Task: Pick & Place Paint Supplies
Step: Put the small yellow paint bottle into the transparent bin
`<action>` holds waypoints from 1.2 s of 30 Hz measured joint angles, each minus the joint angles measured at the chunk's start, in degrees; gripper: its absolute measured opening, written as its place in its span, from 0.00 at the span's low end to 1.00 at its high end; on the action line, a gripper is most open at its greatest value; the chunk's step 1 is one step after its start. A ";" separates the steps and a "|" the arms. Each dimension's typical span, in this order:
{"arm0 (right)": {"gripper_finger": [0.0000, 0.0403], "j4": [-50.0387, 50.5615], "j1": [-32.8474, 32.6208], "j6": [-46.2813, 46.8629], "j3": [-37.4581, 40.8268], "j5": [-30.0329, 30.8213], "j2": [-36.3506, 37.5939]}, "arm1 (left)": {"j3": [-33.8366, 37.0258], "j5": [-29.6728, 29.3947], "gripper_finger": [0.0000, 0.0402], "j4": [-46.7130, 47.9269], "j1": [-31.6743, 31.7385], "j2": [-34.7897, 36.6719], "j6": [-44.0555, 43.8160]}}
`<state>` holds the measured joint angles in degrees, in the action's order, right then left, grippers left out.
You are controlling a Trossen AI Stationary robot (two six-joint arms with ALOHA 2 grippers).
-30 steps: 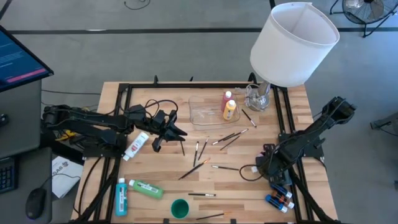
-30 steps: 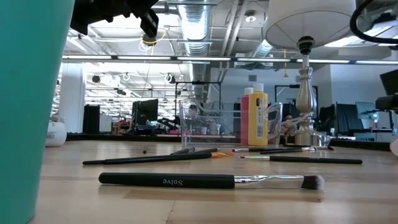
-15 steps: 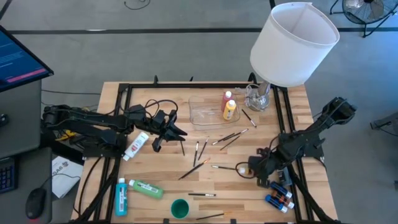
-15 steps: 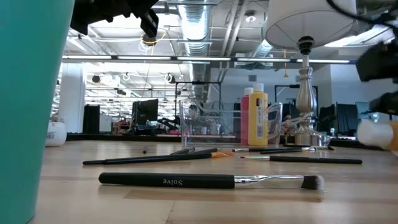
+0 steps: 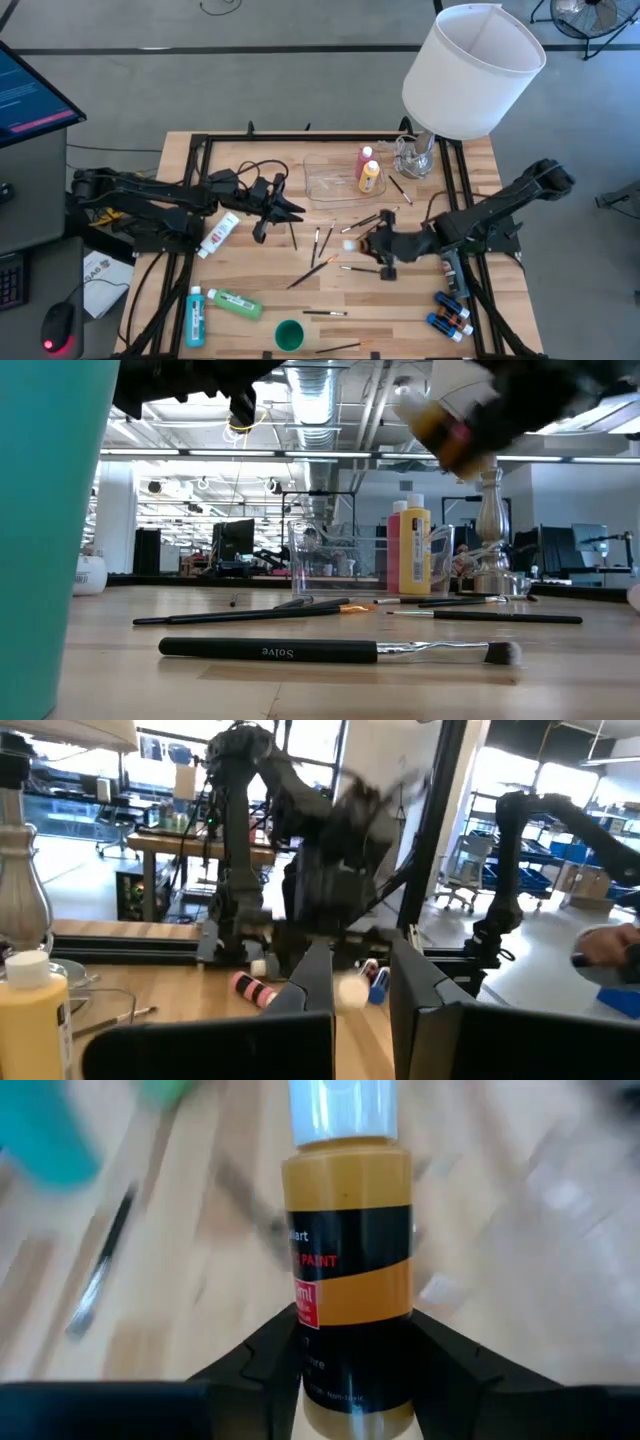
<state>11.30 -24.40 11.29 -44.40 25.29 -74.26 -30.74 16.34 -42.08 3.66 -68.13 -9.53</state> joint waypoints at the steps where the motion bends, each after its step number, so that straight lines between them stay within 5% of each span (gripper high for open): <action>1: 0.34 -1.56 0.74 -2.17 -0.78 1.40 0.00 | 0.00 -0.02 0.01 0.17 0.00 -0.54 -0.91; 12: 0.37 -14.81 8.60 -11.72 -2.37 1.82 0.02 | 0.01 -10.51 0.31 -0.12 -2.25 -2.11 6.97; 19: 0.35 -23.82 10.29 -11.42 -2.37 1.76 0.02 | -2.05 -25.86 0.39 -1.69 -7.54 -4.59 15.90; 31: 0.36 -27.47 10.25 -10.82 -2.27 1.63 -2.05 | -10.56 -25.33 0.39 -5.59 -8.59 -11.48 18.29; 36: 0.36 -28.32 10.59 -10.82 -2.34 1.63 -4.07 | -10.60 -20.48 0.41 -5.35 -7.06 -11.88 17.74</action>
<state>-17.02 -13.81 0.47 -46.74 26.92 -78.33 -41.34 -4.14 -47.42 -3.40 -80.01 8.21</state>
